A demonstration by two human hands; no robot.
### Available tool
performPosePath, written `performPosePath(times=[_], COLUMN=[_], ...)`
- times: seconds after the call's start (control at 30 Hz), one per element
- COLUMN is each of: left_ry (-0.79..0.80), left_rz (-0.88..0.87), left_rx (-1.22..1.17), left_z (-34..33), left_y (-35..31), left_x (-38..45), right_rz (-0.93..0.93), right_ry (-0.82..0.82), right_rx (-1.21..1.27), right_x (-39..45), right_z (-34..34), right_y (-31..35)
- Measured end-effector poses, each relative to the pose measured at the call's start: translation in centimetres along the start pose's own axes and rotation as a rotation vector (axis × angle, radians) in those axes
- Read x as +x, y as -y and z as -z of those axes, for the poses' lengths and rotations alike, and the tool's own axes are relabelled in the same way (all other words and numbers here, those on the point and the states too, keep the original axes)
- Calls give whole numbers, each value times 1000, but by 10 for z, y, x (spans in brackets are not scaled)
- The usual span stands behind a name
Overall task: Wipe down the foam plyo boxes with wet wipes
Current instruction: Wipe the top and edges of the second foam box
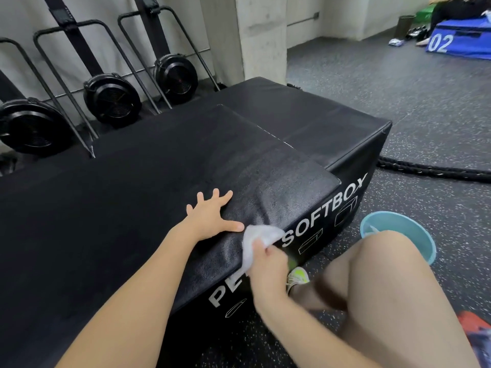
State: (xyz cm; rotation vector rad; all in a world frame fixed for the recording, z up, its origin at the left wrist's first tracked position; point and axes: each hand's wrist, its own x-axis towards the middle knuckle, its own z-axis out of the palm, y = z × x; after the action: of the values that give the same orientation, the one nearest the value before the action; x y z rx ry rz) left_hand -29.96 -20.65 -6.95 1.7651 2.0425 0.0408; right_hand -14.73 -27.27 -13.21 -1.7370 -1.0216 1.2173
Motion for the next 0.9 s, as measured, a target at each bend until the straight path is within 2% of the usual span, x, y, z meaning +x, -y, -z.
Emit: performPosePath(times=[0.07,0.1,0.23,0.3,0.37,0.47,0.57,0.63,0.67,0.77,0.9], left_ry=[3,3,-8,-8,-7,-15,-23,-23,-25,-29,-47], left_rz=[0,-1,-6,-8,-8,-5,-14,-17,-18,-20,-28], left_rx=[-3,-4,-6,-7,-9,-16,-43,-40,-37,-46,-45], left_z=[0,0,-1,-1,-1,-3,-4,-4,-5,-8,-11], left_y=[0,0,1,1,1,4,4,3,2,4,3], left_x=[1,1,1,1,1,3,4,2,2,1,1], right_rz=[-21,-54,-243,-293,-243,14,392,589,677,991,1174], right_ry=[130,187,449,444,297,99,-208,-262,-226,-2,459], right_rx=[-112,-75,257,330,316,-10,-433,-492,-543,-913,-895], right_x=[-31,-44,-40,-15,17,65,99,102,103,98,82], right_z=[-18,-24,-16,3,31,75,118,125,120,81,45], right_y=[-10,-12,-15,-8,1,19,50,69,73,56,45])
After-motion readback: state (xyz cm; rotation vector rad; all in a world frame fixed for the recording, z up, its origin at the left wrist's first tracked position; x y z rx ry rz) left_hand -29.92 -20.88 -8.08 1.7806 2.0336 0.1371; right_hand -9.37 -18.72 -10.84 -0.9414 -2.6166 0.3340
